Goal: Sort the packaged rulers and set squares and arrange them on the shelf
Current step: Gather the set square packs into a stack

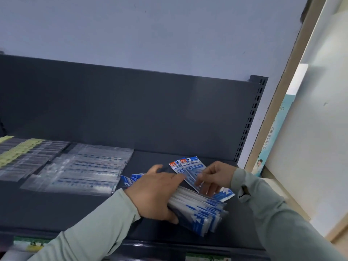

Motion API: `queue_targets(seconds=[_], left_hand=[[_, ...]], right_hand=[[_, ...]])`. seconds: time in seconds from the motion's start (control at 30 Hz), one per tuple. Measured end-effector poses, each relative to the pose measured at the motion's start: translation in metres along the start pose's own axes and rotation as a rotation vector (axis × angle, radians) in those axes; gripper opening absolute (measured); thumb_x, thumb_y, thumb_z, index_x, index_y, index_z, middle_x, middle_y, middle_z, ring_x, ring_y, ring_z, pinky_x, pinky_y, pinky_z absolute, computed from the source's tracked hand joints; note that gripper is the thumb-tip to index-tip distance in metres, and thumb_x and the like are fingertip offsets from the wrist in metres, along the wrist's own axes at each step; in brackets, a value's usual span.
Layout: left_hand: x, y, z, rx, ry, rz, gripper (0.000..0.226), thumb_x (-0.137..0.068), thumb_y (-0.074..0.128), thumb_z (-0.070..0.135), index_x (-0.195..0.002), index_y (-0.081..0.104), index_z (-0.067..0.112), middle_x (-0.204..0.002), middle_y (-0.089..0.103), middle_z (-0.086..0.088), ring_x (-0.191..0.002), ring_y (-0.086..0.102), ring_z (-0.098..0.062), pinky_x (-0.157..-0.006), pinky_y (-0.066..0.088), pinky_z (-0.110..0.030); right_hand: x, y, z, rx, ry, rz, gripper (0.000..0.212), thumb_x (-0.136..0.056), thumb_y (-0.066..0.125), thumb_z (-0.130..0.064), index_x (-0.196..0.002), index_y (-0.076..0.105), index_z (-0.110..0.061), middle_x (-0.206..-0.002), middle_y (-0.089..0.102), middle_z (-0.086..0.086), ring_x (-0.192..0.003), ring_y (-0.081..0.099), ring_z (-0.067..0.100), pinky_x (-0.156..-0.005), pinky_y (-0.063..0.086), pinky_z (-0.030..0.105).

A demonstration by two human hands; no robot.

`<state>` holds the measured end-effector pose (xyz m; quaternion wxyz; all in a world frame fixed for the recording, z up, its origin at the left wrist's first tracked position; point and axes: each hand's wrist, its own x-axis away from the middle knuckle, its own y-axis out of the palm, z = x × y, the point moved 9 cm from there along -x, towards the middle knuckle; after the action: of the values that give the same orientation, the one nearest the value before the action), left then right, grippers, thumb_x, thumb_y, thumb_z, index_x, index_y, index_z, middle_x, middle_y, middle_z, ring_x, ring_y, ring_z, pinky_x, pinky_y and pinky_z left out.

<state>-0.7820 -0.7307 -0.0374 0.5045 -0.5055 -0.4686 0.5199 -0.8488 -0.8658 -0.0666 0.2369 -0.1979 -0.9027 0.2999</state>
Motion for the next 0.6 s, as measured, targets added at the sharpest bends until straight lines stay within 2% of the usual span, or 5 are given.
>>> queue_targets(seconds=[0.07,0.17,0.3,0.43,0.6], left_hand=[[0.001,-0.002,0.003,-0.027,0.026,0.008,0.073,-0.066,0.071,0.062,-0.127,0.045,0.032,-0.119,0.05,0.015,-0.112,0.048,-0.007,-0.108,0.022,-0.034],[0.0,-0.001,0.004,-0.032,0.026,-0.011,0.062,-0.066,0.07,0.061,-0.117,0.051,0.031,-0.113,0.05,0.015,-0.107,0.05,-0.008,-0.099,0.029,-0.033],[-0.002,0.0,0.002,-0.031,0.02,-0.041,0.06,-0.067,0.07,0.062,-0.114,0.05,0.031,-0.111,0.052,0.015,-0.105,0.05,-0.008,-0.095,0.029,-0.033],[-0.002,0.001,0.001,-0.031,0.026,-0.051,0.06,-0.067,0.07,0.062,-0.114,0.05,0.032,-0.11,0.052,0.016,-0.105,0.05,-0.007,-0.095,0.029,-0.033],[-0.003,0.002,0.001,-0.03,0.034,-0.048,0.062,-0.067,0.07,0.062,-0.117,0.049,0.032,-0.112,0.051,0.016,-0.107,0.049,-0.008,-0.094,0.029,-0.033]], right_hand=[[-0.009,-0.025,0.016,0.235,0.076,0.265,0.019,-0.089,0.06,-0.039,-0.084,0.066,-0.021,-0.077,0.069,-0.006,-0.083,0.067,0.019,-0.072,0.052,0.026],[-0.013,-0.031,0.04,0.615,0.317,0.348,0.065,-0.068,0.066,-0.068,-0.115,0.058,-0.024,-0.118,0.055,0.003,-0.114,0.052,0.023,-0.096,0.045,0.034],[-0.007,-0.037,0.054,0.551,0.486,0.336,0.073,-0.051,0.07,-0.078,-0.09,0.055,-0.019,-0.106,0.059,0.002,-0.098,0.058,0.022,-0.083,0.05,0.033],[-0.008,-0.04,0.057,0.482,0.482,0.354,0.075,-0.05,0.076,-0.072,-0.095,0.052,-0.017,-0.109,0.061,0.004,-0.101,0.058,0.025,-0.085,0.049,0.032],[-0.005,-0.054,0.036,0.174,0.157,0.584,0.037,-0.079,0.073,-0.026,-0.109,0.054,-0.016,-0.108,0.061,0.001,-0.091,0.056,0.02,-0.078,0.04,0.025]])
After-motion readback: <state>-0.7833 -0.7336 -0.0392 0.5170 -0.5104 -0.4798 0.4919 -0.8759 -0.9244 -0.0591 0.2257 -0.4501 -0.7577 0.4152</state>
